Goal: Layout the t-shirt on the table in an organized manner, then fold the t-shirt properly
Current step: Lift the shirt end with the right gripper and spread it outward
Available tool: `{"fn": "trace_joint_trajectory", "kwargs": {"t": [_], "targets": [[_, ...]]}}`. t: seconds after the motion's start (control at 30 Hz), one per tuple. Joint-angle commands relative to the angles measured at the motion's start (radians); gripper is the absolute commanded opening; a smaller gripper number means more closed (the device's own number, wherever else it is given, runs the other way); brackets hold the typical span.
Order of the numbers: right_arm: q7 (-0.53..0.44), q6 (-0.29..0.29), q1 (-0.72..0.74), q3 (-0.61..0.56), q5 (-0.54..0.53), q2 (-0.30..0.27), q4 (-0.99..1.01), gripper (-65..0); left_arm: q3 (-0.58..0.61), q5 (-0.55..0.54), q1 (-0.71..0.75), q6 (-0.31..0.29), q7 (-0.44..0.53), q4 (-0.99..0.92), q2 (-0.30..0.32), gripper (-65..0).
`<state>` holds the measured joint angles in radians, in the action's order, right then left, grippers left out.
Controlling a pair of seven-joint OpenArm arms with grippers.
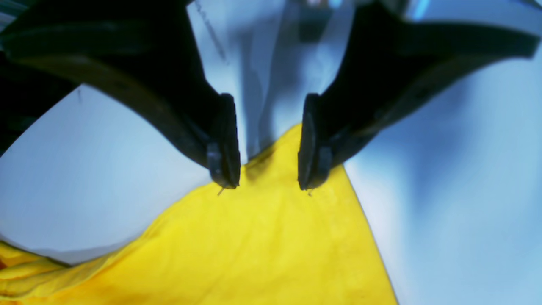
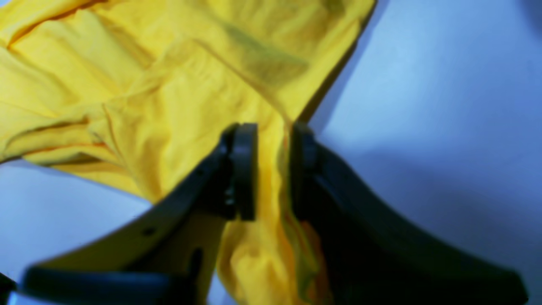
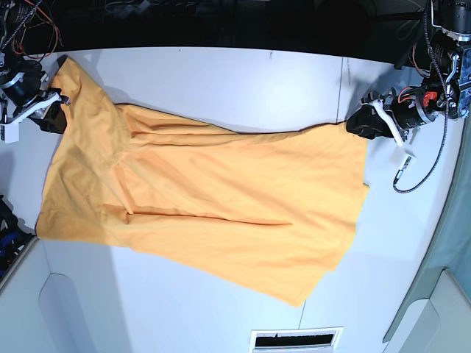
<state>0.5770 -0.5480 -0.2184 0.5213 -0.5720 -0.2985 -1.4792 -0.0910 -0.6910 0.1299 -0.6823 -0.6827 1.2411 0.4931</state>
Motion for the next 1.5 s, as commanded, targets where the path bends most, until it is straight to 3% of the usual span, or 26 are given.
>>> {"fn": "trace_joint_trajectory", "kwargs": {"t": [0.0,0.07,0.17,0.3,0.37,0.47,0.6,0.7,0.83,1.17,1.4,1.47], "targets": [[-0.018,-0.010,0.007,0.007,-0.011,-0.014,-0.017,-59.1,-0.002,0.018,0.001,0.004,-0.024,0.003,0.014,-37.7],[-0.019,-0.010,0.007,0.007,-0.011,-0.014,-0.017,-63.5,-0.002,0.018,0.001,0.005,-0.024,0.003,0.014,-37.7],[-0.019,-0.007,0.007,0.007,-0.011,-0.014,-0.017,-63.4,-0.002,0.018,0.001,0.004,-0.024,0.003,0.014,-37.7],[-0.019,0.003,0.007,0.007,-0.011,-0.014,-0.017,-55.8,-0.002,0.018,0.001,0.004,-0.025,0.003,0.014,-37.7],[-0.019,0.006,0.007,0.007,-0.003,-0.014,-0.016,-55.0,-0.002,0.018,0.001,0.004,-0.024,0.003,0.014,-37.7],[-0.019,0.005,0.007,0.007,0.022,-0.014,-0.016,-65.0,-0.002,0.018,0.001,0.004,-0.024,0.003,0.014,-37.7],[-0.019,0.005,0.007,0.007,0.029,-0.014,-0.016,-65.0,-0.002,0.018,0.001,0.005,-0.024,0.003,0.014,-37.7],[-0.007,-0.018,0.005,0.007,-0.026,-0.014,-0.019,-65.0,-0.002,0.018,0.000,0.005,-0.025,0.003,0.015,-37.7],[0.116,-0.030,-0.010,0.007,-0.172,-0.012,-0.100,-65.0,-0.002,0.007,-0.011,0.005,-0.044,0.003,0.031,-37.7],[0.232,-0.040,-0.303,0.007,-0.326,0.041,-0.564,-65.0,-0.002,-0.012,-0.032,0.005,-0.080,0.003,0.061,-37.7],[0.247,-0.035,-0.488,0.007,-0.332,0.042,-0.598,-65.0,-0.002,0.016,-0.032,0.005,-0.100,0.003,0.062,-37.7],[0.246,-0.032,-0.509,0.007,-0.320,0.041,-0.598,-56.6,-0.002,0.032,-0.032,0.005,-0.100,0.003,0.062,-37.7]]}}
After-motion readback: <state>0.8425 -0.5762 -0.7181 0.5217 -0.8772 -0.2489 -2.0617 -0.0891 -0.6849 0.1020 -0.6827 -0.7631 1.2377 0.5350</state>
